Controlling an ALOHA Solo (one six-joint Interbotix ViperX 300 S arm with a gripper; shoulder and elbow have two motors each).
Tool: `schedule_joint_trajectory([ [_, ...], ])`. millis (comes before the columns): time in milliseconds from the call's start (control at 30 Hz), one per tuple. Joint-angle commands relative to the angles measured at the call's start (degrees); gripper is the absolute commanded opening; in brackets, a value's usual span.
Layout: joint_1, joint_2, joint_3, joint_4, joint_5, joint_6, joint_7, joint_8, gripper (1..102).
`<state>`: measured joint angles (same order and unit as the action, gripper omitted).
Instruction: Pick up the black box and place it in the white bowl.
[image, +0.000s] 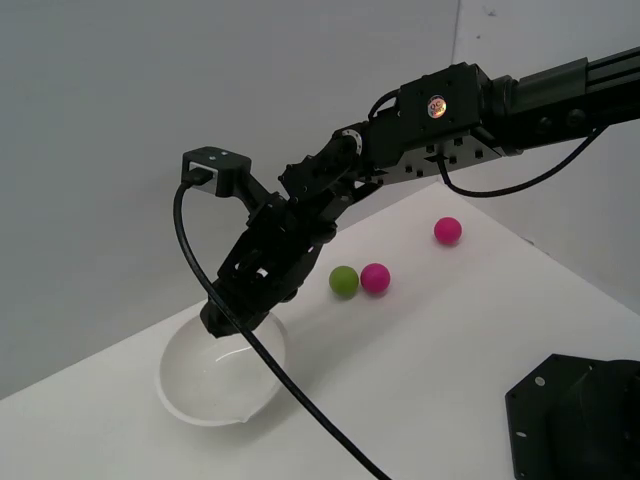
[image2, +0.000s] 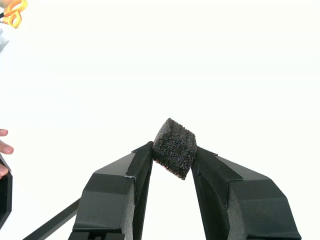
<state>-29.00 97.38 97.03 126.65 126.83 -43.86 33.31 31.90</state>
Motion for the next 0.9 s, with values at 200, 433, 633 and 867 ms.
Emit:
schedule_joint_trajectory([
  [200, -1.0, 1.1, 1.5, -0.8, -1.2, -0.6, -0.2, 0.4, 48],
  [433, -1.0, 1.5, 1.9, -0.7, -1.1, -0.6, -0.2, 0.4, 96],
  [633, -1.0, 2.1, 2.5, -0.8, -1.2, -0.6, -0.2, 0.4, 100],
  [867, -1.0, 2.2, 2.6, -0.7, -1.1, -0.7, -0.2, 0.3, 100],
])
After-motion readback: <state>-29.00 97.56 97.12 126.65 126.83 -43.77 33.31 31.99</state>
